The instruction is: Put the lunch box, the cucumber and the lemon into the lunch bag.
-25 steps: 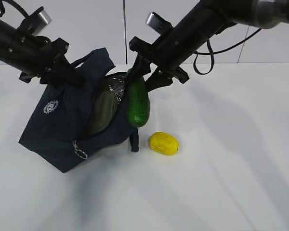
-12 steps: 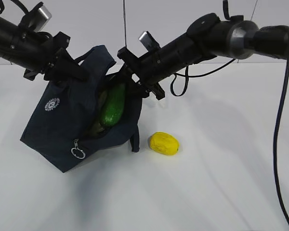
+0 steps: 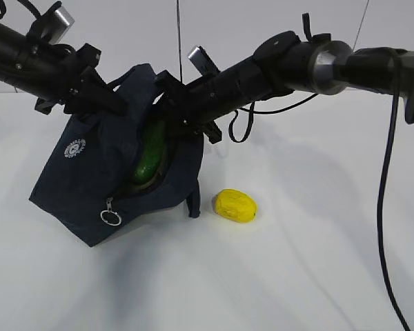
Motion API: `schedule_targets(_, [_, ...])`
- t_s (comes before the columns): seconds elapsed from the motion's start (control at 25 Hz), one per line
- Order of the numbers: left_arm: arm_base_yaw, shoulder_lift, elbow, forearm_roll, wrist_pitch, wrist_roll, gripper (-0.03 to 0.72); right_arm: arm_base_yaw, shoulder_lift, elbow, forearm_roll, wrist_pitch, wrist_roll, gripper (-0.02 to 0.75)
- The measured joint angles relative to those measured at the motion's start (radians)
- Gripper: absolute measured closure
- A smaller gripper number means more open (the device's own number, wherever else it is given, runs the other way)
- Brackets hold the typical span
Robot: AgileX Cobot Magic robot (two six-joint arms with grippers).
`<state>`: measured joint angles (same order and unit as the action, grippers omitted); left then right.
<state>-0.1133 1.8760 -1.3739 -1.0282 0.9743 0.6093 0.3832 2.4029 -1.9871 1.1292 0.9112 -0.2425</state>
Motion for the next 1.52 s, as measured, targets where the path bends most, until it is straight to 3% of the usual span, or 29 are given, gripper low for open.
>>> schedule_targets(0.4, [0.0,0.0,0.0,-0.006,-0.014,0.002,0.697,0.006,0.0,-0.004,-0.019,0.007,-0.004,0.274])
schedule_targets(0.72, [0.0,0.0,0.0,0.004,-0.018,0.002,0.697,-0.017,0.0,-0.026,-0.022,0.136,-0.104,0.262])
schedule_targets(0.96, [0.002,0.0,0.0,0.071,-0.018,-0.004,0.697,-0.049,0.0,-0.102,-0.041,0.276,-0.203,0.263])
schedule_targets(1.2, [0.044,0.0,0.0,0.086,0.001,-0.02,0.697,-0.052,-0.017,-0.18,-0.262,0.298,-0.163,0.263])
schedule_targets(1.4, [0.085,0.0,0.0,0.084,0.003,-0.024,0.697,-0.052,-0.083,-0.18,-0.357,0.306,-0.118,0.263])
schedule_targets(1.52, [0.098,0.0,0.0,0.076,0.02,-0.024,0.697,-0.041,-0.143,-0.18,-0.514,0.312,-0.065,0.263])
